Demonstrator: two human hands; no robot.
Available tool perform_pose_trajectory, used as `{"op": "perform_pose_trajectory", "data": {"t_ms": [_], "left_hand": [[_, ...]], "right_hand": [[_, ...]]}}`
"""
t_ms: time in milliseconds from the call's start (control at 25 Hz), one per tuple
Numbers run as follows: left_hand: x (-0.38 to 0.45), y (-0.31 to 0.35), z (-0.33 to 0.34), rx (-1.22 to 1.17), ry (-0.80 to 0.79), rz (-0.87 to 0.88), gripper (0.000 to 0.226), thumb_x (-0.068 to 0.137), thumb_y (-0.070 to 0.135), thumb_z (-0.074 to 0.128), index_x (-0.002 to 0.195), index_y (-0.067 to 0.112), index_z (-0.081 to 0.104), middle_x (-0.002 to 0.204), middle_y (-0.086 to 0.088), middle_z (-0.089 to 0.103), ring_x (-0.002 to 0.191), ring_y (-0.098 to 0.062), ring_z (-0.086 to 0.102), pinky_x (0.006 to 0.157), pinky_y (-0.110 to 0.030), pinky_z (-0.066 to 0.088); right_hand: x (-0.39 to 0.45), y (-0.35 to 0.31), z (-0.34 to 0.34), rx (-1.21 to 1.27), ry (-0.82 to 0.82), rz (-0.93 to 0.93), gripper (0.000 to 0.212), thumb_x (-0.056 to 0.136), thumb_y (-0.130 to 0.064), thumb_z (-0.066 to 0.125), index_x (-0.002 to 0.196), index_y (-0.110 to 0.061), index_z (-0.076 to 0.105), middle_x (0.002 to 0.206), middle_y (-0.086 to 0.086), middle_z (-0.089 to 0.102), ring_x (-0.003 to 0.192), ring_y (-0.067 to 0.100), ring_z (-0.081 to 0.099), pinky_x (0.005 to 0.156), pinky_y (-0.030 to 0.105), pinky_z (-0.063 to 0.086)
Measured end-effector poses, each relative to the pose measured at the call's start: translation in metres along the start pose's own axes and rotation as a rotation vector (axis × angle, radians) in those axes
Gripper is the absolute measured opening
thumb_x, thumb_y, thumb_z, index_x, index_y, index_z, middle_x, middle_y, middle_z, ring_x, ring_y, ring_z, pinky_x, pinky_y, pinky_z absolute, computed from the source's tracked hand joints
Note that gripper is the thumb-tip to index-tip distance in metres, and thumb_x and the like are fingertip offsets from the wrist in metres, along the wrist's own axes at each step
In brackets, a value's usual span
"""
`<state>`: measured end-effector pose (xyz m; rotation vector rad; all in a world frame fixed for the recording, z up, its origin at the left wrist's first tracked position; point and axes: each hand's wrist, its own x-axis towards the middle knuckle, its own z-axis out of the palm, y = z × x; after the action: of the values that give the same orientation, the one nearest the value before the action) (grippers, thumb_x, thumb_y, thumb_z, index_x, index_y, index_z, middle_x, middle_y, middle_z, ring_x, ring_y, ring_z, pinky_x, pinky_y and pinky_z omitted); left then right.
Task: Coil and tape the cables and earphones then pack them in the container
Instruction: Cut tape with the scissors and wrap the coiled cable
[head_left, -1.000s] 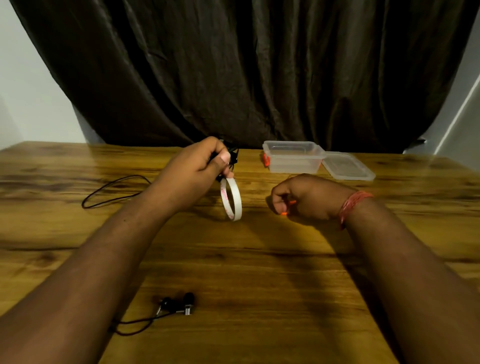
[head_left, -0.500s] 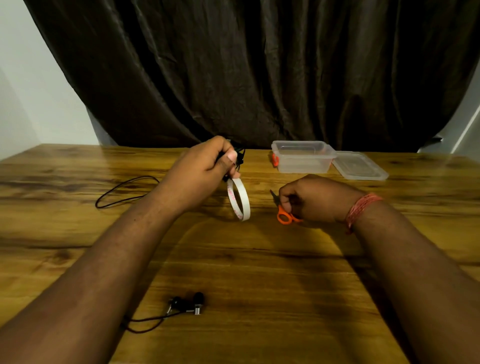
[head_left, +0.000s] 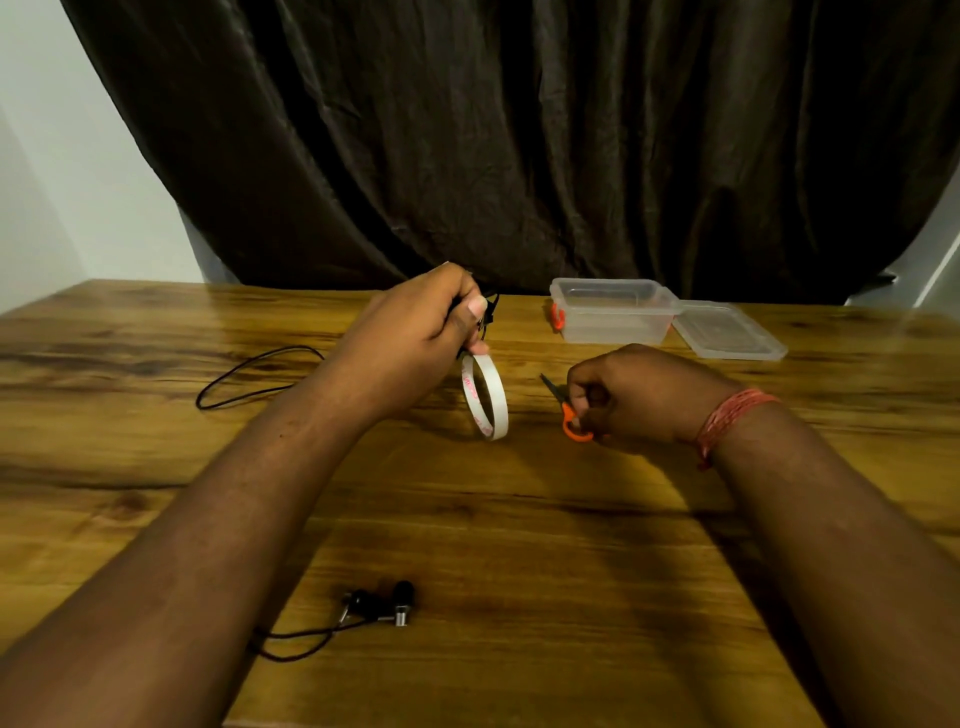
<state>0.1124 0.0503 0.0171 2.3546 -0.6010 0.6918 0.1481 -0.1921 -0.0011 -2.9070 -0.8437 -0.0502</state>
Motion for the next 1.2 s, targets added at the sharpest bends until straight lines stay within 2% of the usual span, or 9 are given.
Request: {"op": "perform_pose_trajectory", "data": {"t_ms": [280, 400, 480, 640, 720, 840, 1000, 1080, 1200], "left_hand": [[0.001, -0.003, 0.0, -0.042, 0.0, -0.002, 0.018, 0.102, 0.037, 0.04, 0.085, 0.038, 0.045, 0.082, 0.009, 0.067, 0.08, 0.007, 0.068, 0.072, -0.038, 0.054], [0.002, -0.006, 0.0, -0.096, -0.007, -0.025, 0.019, 0.103, 0.033, 0.041, 0.084, 0.038, 0.045, 0.084, 0.007, 0.068, 0.082, 0.003, 0.07, 0.075, -0.04, 0.055], [0.003, -0.007, -0.001, -0.126, -0.007, -0.036, 0.02, 0.103, 0.03, 0.042, 0.085, 0.036, 0.047, 0.084, 0.005, 0.068, 0.083, 0.0, 0.071, 0.076, -0.039, 0.055], [0.004, -0.01, -0.003, -0.175, -0.01, -0.052, 0.018, 0.104, 0.025, 0.043, 0.087, 0.029, 0.05, 0.084, 0.004, 0.069, 0.084, -0.003, 0.071, 0.079, -0.038, 0.055], [0.003, -0.011, -0.003, -0.206, -0.011, -0.065, 0.018, 0.104, 0.024, 0.043, 0.087, 0.026, 0.051, 0.083, 0.003, 0.069, 0.084, -0.005, 0.072, 0.08, -0.039, 0.055], [0.004, -0.012, -0.003, -0.23, -0.01, -0.074, 0.019, 0.104, 0.024, 0.043, 0.086, 0.026, 0.05, 0.082, 0.003, 0.068, 0.083, -0.007, 0.073, 0.08, -0.038, 0.055], [0.003, -0.012, -0.003, -0.233, -0.007, -0.07, 0.02, 0.104, 0.024, 0.043, 0.085, 0.028, 0.05, 0.082, 0.003, 0.067, 0.083, -0.005, 0.072, 0.077, -0.033, 0.054], [0.004, -0.012, -0.003, -0.237, -0.012, -0.069, 0.02, 0.104, 0.024, 0.043, 0.085, 0.029, 0.05, 0.082, 0.003, 0.067, 0.083, -0.005, 0.072, 0.076, -0.031, 0.052], [0.004, -0.012, -0.001, -0.235, -0.02, -0.063, 0.021, 0.104, 0.025, 0.043, 0.085, 0.032, 0.049, 0.082, 0.003, 0.067, 0.083, -0.006, 0.072, 0.077, -0.035, 0.054]], "right_hand": [[-0.003, 0.001, -0.002, -0.05, -0.02, 0.1, 0.016, 0.078, -0.017, 0.07, 0.079, -0.027, 0.057, 0.079, -0.008, 0.061, 0.08, 0.017, 0.059, 0.074, 0.039, 0.055], [-0.003, 0.001, -0.001, -0.094, -0.029, 0.124, 0.015, 0.082, -0.02, 0.068, 0.085, -0.026, 0.055, 0.085, -0.004, 0.061, 0.081, 0.02, 0.06, 0.075, 0.038, 0.056], [-0.003, -0.001, 0.001, -0.12, -0.025, 0.111, 0.015, 0.083, -0.024, 0.067, 0.089, -0.026, 0.053, 0.087, -0.002, 0.059, 0.082, 0.022, 0.059, 0.07, 0.034, 0.053], [0.001, -0.002, 0.0, -0.136, 0.053, 0.073, 0.02, 0.084, -0.03, 0.069, 0.095, -0.025, 0.053, 0.084, -0.004, 0.05, 0.079, 0.018, 0.05, 0.059, 0.027, 0.034], [0.002, -0.002, 0.001, -0.085, 0.051, 0.053, 0.021, 0.083, -0.023, 0.071, 0.093, -0.026, 0.052, 0.083, -0.007, 0.05, 0.08, 0.015, 0.048, 0.061, 0.026, 0.035], [0.003, -0.003, 0.003, -0.037, 0.05, 0.057, 0.027, 0.081, -0.014, 0.071, 0.089, -0.028, 0.05, 0.079, -0.011, 0.049, 0.076, 0.013, 0.047, 0.053, 0.021, 0.03], [0.003, -0.002, 0.004, -0.031, 0.057, 0.108, 0.025, 0.084, -0.02, 0.07, 0.092, -0.028, 0.048, 0.091, -0.001, 0.054, 0.082, 0.019, 0.052, 0.059, 0.025, 0.035], [-0.001, 0.004, -0.002, 0.076, 0.174, 0.12, 0.021, 0.082, -0.019, 0.071, 0.09, -0.023, 0.053, 0.091, 0.001, 0.062, 0.083, 0.021, 0.058, 0.065, 0.028, 0.041], [-0.007, 0.007, -0.017, 0.386, 0.292, 0.114, 0.024, 0.077, -0.012, 0.075, 0.091, -0.023, 0.06, 0.086, -0.005, 0.065, 0.07, 0.008, 0.058, 0.067, 0.023, 0.046]]}}
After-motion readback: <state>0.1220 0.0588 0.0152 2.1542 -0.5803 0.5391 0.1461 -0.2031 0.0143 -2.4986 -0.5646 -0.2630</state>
